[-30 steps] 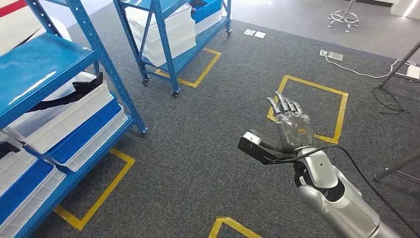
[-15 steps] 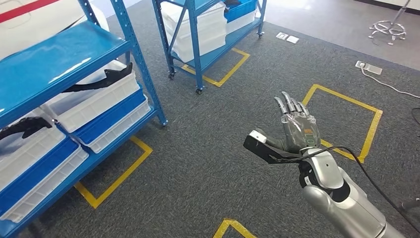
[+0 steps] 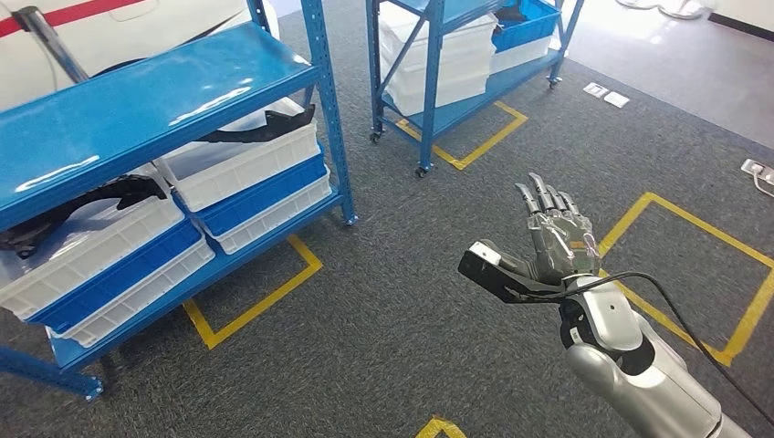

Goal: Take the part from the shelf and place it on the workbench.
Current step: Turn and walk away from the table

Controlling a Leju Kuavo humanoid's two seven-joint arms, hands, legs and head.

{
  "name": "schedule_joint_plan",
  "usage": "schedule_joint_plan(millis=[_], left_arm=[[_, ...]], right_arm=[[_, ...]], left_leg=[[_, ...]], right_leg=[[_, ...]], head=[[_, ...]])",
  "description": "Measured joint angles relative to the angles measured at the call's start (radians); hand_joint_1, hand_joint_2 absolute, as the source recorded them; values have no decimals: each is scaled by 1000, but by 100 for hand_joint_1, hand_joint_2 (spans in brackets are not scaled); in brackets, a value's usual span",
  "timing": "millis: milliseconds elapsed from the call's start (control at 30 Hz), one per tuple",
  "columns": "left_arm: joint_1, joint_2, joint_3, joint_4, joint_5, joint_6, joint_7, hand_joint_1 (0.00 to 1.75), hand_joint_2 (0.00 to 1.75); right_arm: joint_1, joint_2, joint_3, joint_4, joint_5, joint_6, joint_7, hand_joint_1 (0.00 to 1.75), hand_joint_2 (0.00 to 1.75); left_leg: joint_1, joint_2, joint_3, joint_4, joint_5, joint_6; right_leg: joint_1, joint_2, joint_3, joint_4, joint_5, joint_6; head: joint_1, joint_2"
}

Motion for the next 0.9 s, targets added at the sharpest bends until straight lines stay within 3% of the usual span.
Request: schedule_joint_plan(millis=[67, 100, 133, 200, 267, 333, 367, 400, 433, 500, 567, 600, 633, 667, 733, 800, 833, 867, 900], left_arm=[[-1, 0, 0, 0, 0, 0, 0, 0, 0], [-1, 0, 0, 0, 0, 0, 0, 0, 0], [-1, 0, 0, 0, 0, 0, 0, 0, 0], [0, 0, 0, 0, 0, 0, 0, 0, 0], [-1, 0, 0, 0, 0, 1, 0, 0, 0], [-3, -1, 0, 0, 1, 1, 0, 0, 0], [-4, -1, 0, 0, 1, 1, 0, 0, 0], [-3, -1, 0, 0, 1, 1, 0, 0, 0], [-3, -1, 0, 0, 1, 0, 0, 0, 0], [0, -1, 0, 0, 0, -1, 1, 0, 0], [5, -2, -1, 0, -1, -1, 3, 0, 0], [7, -2, -1, 0, -1, -1, 3, 0, 0], [8, -3, -1, 0, 0, -1, 3, 0, 0], [10, -4, -1, 0, 0, -1, 2, 0, 0], [9, -6, -1, 0, 0, 0, 0, 0, 0], [4, -9, -1, 0, -1, 1, -1, 0, 0], [2, -11, -1, 0, 0, 1, -1, 0, 0], [2, -13, -1, 0, 0, 1, -1, 0, 0], [1, -14, -1, 0, 0, 1, -1, 0, 0]], right_arm=[[0, 0, 0, 0, 0, 0, 0, 0, 0], [0, -1, -1, 0, 0, 0, 0, 0, 0], [1, -1, -2, 0, -1, 0, 0, 0, 0], [2, -4, -5, 0, -2, 0, -1, 0, 0], [1, -5, -8, -2, -2, -1, -1, 0, 0], [2, -6, -9, -2, -2, 0, -1, 0, 0], [2, -6, -9, -2, -2, 1, -1, 0, 0], [3, -6, -9, -2, -2, 2, -1, 0, 0], [2, -6, -9, -3, -1, 3, -1, 0, 0], [2, -6, -9, -4, 0, 3, -1, 0, 0], [2, -6, -9, -7, 1, 4, 0, 0, 0], [3, -6, -9, -8, 1, 5, 0, 0, 0], [3, -6, -9, -10, 1, 6, 1, 0, 0], [3, -6, -10, -11, 1, 6, 2, 0, 0], [3, -7, -11, -15, 2, 6, 2, 0, 0], [8, -10, -12, -17, 3, 6, 3, 0, 0], [12, -12, -12, -17, 3, 7, 4, 0, 0], [16, -12, -12, -18, 3, 7, 4, 0, 0], [17, -12, -12, -18, 3, 7, 5, 0, 0]], left_leg=[[-1, -2, -2, 3, -1, -2], [-2, -5, -5, 6, 0, -3], [-2, -12, -8, 7, 1, -5], [-2, 22, -31, 42, -15, -14], [-1, 82, -87, 155, -71, -21], [-1, 101, -155, 291, -124, -19], [-2, 103, -171, 323, -131, -15], [-5, 104, -165, 312, -118, -9], [-10, 109, -139, 262, -90, -1], [-30, 158, -60, 113, -30, 20], [-47, 200, -19, 25, -7, 34], [-51, 201, -18, 14, -9, 36], [-49, 186, -17, 9, -7, 37], [-45, 171, -12, 0, -2, 36], [-34, 143, 4, -19, 7, 39], [-28, 113, 10, -25, 11, 42], [-26, 97, 10, -24, 11, 42], [-24, 80, 11, -23, 10, 42], [-22, 62, 11, -21, 9, 40]], right_leg=[[2, 0, 1, -2, 1, -3], [2, -5, 0, -3, 3, -10], [3, -15, 0, -4, 6, -19], [9, -54, -2, -5, 10, -50], [16, -92, 0, -6, 9, -68], [23, -118, 0, -6, 6, -73], [26, -132, 1, -6, 4, -75], [28, -145, 3, -6, 3, -77], [29, -158, 6, -6, 0, -78], [32, -182, 14, -6, -6, -77], [35, -204, 19, -8, -11, -71], [36, -216, 20, -9, -13, -68], [37, -228, 23, -13, -15, -65], [36, -224, 28, -11, -19, -60], [34, -167, 15, 34, -47, -52], [31, -103, -45, 151, -100, -46], [30, -93, -80, 211, -120, -43], [28, -90, -104, 244, -122, -39], [24, -89, -110, 240, -104, -35]], head=[[1, 0], [1, 0], [2, 0], [0, 0], [-2, 0], [-2, 0], [-2, 0], [-2, 0], [-3, 0], [-3, 0], [-3, 0], [-3, 0], [-3, 0], [-1, 0], [1, 0], [4, 0], [6, 0], [6, 0], [6, 0]])
